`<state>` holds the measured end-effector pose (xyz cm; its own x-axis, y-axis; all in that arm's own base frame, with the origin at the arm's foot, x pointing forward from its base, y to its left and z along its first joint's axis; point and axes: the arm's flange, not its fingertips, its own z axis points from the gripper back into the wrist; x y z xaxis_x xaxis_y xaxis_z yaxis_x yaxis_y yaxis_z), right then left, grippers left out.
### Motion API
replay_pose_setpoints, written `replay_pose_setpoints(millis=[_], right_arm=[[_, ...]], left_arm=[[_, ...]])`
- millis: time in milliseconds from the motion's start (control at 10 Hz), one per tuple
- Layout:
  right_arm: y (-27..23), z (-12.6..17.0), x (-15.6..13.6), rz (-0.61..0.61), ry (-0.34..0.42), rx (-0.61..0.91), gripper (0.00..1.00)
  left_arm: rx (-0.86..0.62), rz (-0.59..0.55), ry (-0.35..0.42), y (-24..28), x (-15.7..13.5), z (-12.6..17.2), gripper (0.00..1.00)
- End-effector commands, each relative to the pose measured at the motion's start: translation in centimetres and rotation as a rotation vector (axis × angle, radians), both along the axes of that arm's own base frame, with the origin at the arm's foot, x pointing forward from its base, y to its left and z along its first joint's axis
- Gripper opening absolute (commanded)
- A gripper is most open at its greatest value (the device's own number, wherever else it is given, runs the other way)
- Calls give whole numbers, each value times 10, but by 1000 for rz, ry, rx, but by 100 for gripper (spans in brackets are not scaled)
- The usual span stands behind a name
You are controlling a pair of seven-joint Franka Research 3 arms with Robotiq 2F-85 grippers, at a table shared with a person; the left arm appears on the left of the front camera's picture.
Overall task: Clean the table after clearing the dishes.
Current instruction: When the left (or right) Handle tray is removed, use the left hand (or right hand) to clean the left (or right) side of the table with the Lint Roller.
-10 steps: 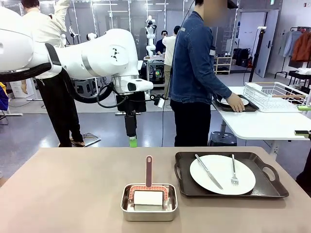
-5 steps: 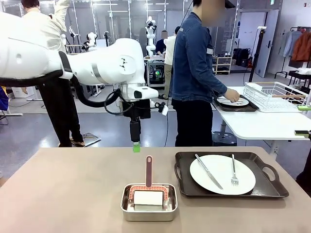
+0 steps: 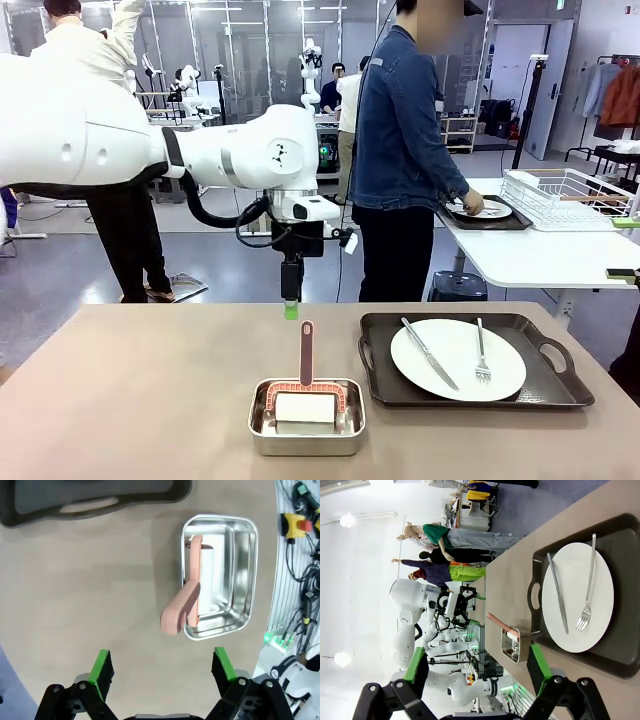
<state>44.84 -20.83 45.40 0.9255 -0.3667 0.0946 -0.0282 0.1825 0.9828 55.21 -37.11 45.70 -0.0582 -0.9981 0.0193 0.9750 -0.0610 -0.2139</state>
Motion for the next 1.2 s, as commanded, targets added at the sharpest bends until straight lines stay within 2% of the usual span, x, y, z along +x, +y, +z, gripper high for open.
replay_pose_setpoints(millis=[0,500,700,800,900,1100], right_arm=[[3,3,-3,3,-2,6,100],[3,3,-3,3,-2,6,100],[3,3,-3,3,-2,6,100],[3,3,-3,3,-2,6,100],[3,3,-3,3,-2,6,100],[3,3,-3,3,-2,6,100]], left_arm=[[14,-42,75,-15,7,-9,100],[11,-19,177,-28,1,-52,100],[23,7,212,-27,-2,-55,100],[14,4,214,-26,-3,-56,84],[26,15,218,-25,-4,-57,52],[22,25,222,-24,-5,-56,0]])
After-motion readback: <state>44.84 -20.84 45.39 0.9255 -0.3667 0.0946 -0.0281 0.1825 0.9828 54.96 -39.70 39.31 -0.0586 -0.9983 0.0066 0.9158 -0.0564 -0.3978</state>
